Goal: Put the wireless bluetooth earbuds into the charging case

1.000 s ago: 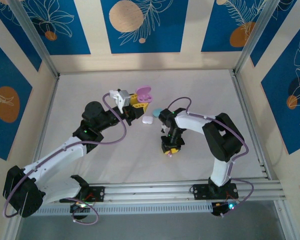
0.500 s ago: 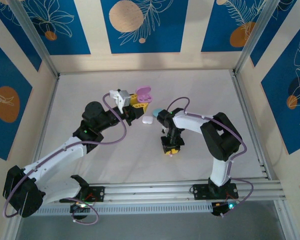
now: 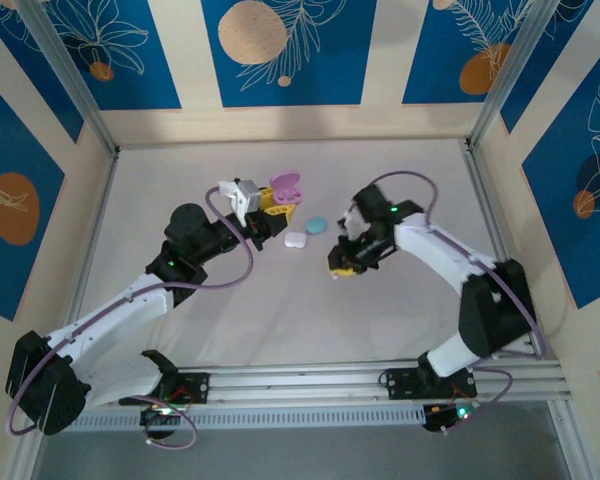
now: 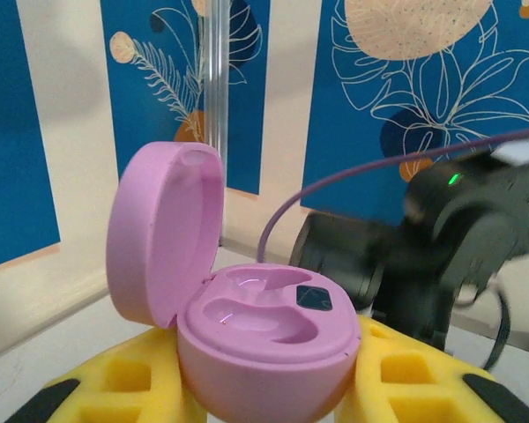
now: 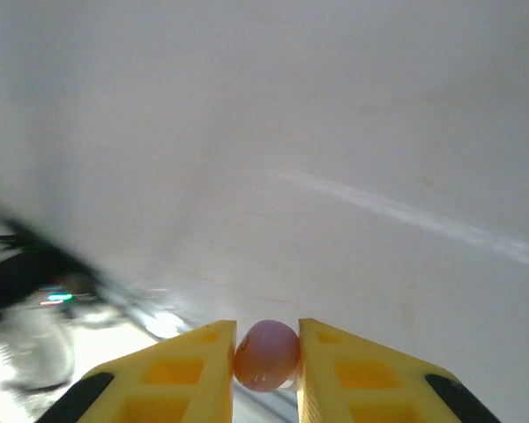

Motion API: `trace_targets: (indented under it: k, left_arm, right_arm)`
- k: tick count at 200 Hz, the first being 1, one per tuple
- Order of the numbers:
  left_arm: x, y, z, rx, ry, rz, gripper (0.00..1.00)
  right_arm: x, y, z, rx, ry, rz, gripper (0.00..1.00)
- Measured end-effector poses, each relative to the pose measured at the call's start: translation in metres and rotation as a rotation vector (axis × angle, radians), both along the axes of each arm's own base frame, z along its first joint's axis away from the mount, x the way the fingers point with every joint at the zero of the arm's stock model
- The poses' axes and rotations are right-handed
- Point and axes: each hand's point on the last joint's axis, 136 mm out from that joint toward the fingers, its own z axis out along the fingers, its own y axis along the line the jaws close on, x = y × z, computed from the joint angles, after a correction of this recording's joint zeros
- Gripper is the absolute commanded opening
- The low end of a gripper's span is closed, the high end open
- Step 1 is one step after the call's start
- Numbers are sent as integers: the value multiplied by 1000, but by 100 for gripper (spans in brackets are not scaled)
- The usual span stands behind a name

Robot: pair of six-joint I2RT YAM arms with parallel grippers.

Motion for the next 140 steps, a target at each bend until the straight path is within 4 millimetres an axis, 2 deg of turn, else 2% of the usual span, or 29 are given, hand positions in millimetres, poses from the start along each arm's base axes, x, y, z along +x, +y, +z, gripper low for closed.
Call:
trace_targets:
  k: [11, 29, 70, 97, 140]
  left_arm:
    - [2, 1, -1, 1, 1, 8, 28]
    - [4, -1, -4, 14, -3, 14, 28]
    - [9, -4, -14, 47, -7, 20, 28]
    - [10, -6, -18, 69, -27, 17, 29]
    - [9, -14, -30, 111, -40, -28, 28]
  right_arm:
    - [5, 1, 30, 132, -38, -2, 24]
    - [6, 9, 67, 303, -60, 38, 23]
    - [1, 20, 133, 591, -93, 148, 23]
    - [-5, 23, 161, 708, -104, 204, 23]
    - [-11, 25, 190, 801, -124, 260, 23]
